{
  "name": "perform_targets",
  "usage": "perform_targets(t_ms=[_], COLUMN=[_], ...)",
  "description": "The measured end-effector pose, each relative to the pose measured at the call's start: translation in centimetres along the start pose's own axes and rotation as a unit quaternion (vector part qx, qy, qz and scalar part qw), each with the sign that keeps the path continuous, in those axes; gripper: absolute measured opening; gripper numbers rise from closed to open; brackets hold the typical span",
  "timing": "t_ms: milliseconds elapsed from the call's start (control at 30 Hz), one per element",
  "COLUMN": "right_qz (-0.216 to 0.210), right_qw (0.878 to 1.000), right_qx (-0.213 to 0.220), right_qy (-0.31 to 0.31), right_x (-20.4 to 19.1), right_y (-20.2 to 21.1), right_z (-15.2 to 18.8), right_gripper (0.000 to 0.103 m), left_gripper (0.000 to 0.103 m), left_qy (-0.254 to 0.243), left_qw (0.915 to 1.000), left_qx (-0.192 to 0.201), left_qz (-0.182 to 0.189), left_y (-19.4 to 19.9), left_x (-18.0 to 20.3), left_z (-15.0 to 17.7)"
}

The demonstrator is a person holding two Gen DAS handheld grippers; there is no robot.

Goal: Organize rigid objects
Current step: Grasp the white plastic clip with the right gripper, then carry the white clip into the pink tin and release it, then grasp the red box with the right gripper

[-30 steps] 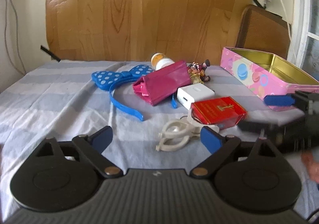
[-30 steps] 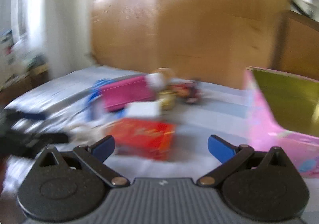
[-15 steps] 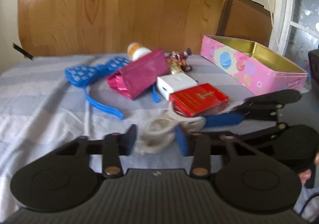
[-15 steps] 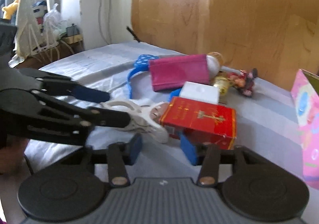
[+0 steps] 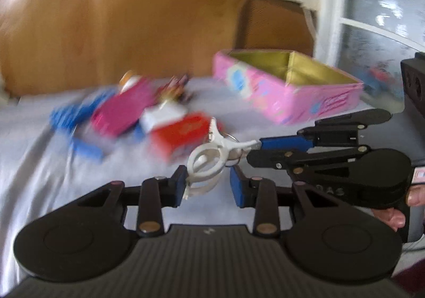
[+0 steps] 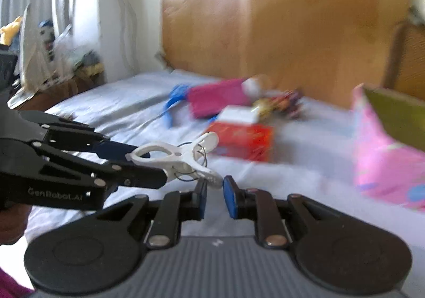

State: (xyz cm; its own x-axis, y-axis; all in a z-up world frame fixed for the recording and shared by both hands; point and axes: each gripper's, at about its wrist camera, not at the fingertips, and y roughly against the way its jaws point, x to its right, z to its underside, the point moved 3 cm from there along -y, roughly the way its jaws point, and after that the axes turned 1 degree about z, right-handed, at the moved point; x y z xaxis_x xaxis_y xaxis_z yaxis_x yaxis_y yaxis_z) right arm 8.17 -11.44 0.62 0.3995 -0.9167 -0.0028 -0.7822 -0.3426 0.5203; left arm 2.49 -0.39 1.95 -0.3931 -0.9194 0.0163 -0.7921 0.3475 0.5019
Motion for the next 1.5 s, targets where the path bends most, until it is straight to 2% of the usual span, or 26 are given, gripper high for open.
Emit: perform_targets(t_ms=[67,167,333,433,467,500,600,667,733,800,867,1000,1100,1133,1167,1233,1300,1367,1400,1467,1500], right_qz=[0.047,0.108,0.191,0.231,0.241,0.243,0.258,0.271,0.282,0.276,0.266,0.239,0.185,0.166,0.150,0.110,0.076,0.049,0.039,0.020,0.017], right_qw=[0.998,0.992,0.977,0.968,0.965,0.964,0.960,0.956,0.951,0.949,0.948,0.948,0.954,0.957,0.960,0.972,0.981,0.987,0.990,0.995,0.996], right_qx=[0.036,0.067,0.089,0.085,0.083,0.081,0.072,0.060,0.058,0.073,0.093,0.125,0.150,0.159,0.159,0.137,0.115,0.087,0.067,0.039,0.031], right_qy=[0.009,0.005,-0.030,-0.047,-0.056,-0.064,-0.083,-0.091,-0.113,-0.135,-0.147,-0.171,-0.180,-0.179,-0.176,-0.159,-0.140,-0.125,-0.118,-0.094,-0.079], right_x=[1.8,5.0,11.7,15.2,16.2,17.2,19.6,20.6,21.1,21.2,20.5,18.6,16.5,15.6,14.8,12.7,10.7,8.8,7.7,5.3,4.2], right_y=[1.4,2.8,4.5,4.9,5.1,5.1,4.4,3.6,3.7,4.4,5.4,6.7,7.2,7.3,7.1,5.9,4.3,2.4,1.2,-0.8,-1.6], right_z=[-0.7,-1.6,-1.8,-1.3,-1.0,-0.6,-0.2,0.0,0.6,0.9,1.3,1.8,2.0,2.1,2.0,1.5,1.1,0.6,0.3,-0.2,-0.4], right_gripper=[0.016,0.016,0.016,0.014,0.011,0.004,0.004,0.005,0.008,0.008,0.009,0.017,0.019,0.026,0.028,0.033,0.034,0.040,0.047,0.057,0.063], left_gripper=[0.038,0.038,0.036,0.035,0.034,0.032,0.032,0.035,0.035,0.036,0.044,0.048,0.050,0.050,0.050,0.050,0.050,0.050,0.050,0.050,0.050], left_qy=[-0.022,-0.054,-0.076,-0.067,-0.063,-0.062,-0.075,-0.080,-0.068,-0.060,-0.055,-0.047,-0.023,-0.013,-0.002,0.024,0.061,0.082,0.093,0.129,0.154], left_qw=[0.9994,0.9959,0.9907,0.9907,0.9906,0.9908,0.9918,0.9935,0.9950,0.9950,0.9948,0.9951,0.9973,0.9981,0.9986,0.9978,0.9935,0.9870,0.9835,0.9784,0.9772], left_qx=[0.026,0.066,0.090,0.079,0.072,0.067,0.063,0.047,0.032,0.036,0.048,0.065,0.062,0.058,0.053,0.035,0.018,0.009,0.009,0.008,0.014], left_qz=[0.011,0.029,0.068,0.088,0.097,0.100,0.082,0.065,0.066,0.071,0.072,0.059,0.033,0.018,-0.004,-0.050,-0.095,-0.138,-0.155,-0.162,-0.146], left_y=[-1.3,-4.0,-9.3,-12.2,-13.3,-14.0,-16.2,-17.5,-17.6,-16.4,-14.3,-9.8,-6.7,-5.9,-5.0,-4.0,-3.4,-2.9,-2.6,-2.1,-1.8], left_x=[1.8,4.6,9.1,11.2,11.7,12.3,13.6,13.9,13.5,12.9,11.8,9.1,5.4,4.0,2.3,-0.9,-4.2,-6.6,-7.7,-9.5,-10.3], left_z=[-2.4,-5.7,-9.4,-10.6,-10.9,-11.1,-11.4,-11.3,-10.9,-10.5,-9.7,-7.8,-5.2,-4.3,-3.2,-1.4,0.2,1.4,2.1,2.7,2.8])
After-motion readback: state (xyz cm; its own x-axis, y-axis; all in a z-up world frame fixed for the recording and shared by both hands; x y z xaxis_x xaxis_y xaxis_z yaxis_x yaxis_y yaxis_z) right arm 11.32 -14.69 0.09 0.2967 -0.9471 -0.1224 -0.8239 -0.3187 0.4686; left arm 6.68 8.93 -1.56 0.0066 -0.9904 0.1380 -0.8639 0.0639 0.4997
